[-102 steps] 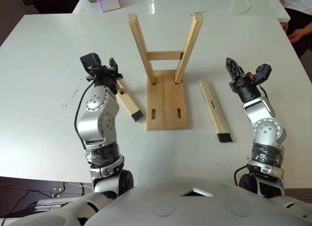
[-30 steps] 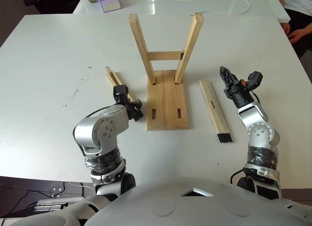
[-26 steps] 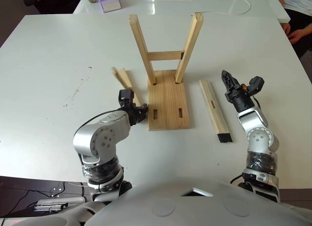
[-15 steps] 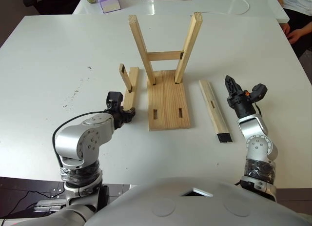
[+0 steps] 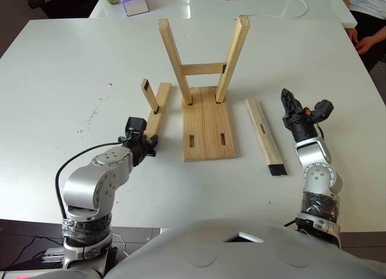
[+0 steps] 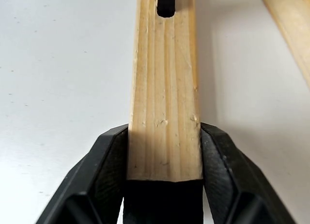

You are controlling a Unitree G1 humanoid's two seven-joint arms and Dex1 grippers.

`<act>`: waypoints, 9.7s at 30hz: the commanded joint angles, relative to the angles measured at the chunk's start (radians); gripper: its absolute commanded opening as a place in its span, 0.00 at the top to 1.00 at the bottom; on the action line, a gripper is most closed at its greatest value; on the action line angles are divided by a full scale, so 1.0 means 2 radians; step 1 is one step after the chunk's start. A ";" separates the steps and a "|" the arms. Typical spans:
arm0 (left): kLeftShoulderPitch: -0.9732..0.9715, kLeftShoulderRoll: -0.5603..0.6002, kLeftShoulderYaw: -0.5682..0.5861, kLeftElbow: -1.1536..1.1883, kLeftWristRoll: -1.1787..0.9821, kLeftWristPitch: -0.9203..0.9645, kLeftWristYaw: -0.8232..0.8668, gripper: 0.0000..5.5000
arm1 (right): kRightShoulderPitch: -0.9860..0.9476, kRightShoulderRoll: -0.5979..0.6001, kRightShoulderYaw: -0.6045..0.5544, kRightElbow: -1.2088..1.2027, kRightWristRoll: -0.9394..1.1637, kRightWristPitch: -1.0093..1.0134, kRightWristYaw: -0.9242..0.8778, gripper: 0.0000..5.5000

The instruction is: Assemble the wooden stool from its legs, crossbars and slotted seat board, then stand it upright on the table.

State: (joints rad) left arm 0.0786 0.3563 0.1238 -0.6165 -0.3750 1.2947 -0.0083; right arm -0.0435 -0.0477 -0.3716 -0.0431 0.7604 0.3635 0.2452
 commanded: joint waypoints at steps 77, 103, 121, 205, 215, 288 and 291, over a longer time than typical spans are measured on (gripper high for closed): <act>-0.235 0.132 0.044 0.147 -0.312 -0.259 -0.476 0.49 | -0.519 -0.252 0.086 0.080 0.111 0.410 0.406 0.62; -0.123 -0.182 0.104 0.091 -0.027 -0.394 0.180 0.42 | -0.209 -0.364 0.150 -0.148 0.012 0.240 0.476 0.63; -0.139 -0.186 0.112 0.114 -0.008 -0.430 0.170 0.42 | -0.244 -0.367 0.211 -0.076 -0.046 0.169 0.506 0.63; 0.005 -0.275 0.116 0.005 -0.002 -0.554 0.299 0.42 | 0.078 -0.356 0.238 -0.225 -0.245 0.270 0.160 0.29; 0.014 -0.269 0.104 0.003 -0.003 -0.562 0.309 0.42 | 0.124 -0.409 0.227 -0.213 -0.256 0.246 0.196 0.46; -0.389 0.132 0.049 0.099 -0.504 -0.201 -0.319 0.42 | -0.319 -0.363 0.173 -0.089 0.067 0.230 0.515 0.62; -0.386 0.133 0.047 0.093 -0.503 -0.202 -0.319 0.50 | -0.319 -0.361 0.170 -0.093 0.067 0.232 0.513 0.62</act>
State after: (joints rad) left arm -0.6975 0.6093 0.2279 -0.4122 -1.3878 0.8949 -0.6369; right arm -0.6791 -0.7612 -0.0248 -0.2150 0.8993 0.8283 1.2747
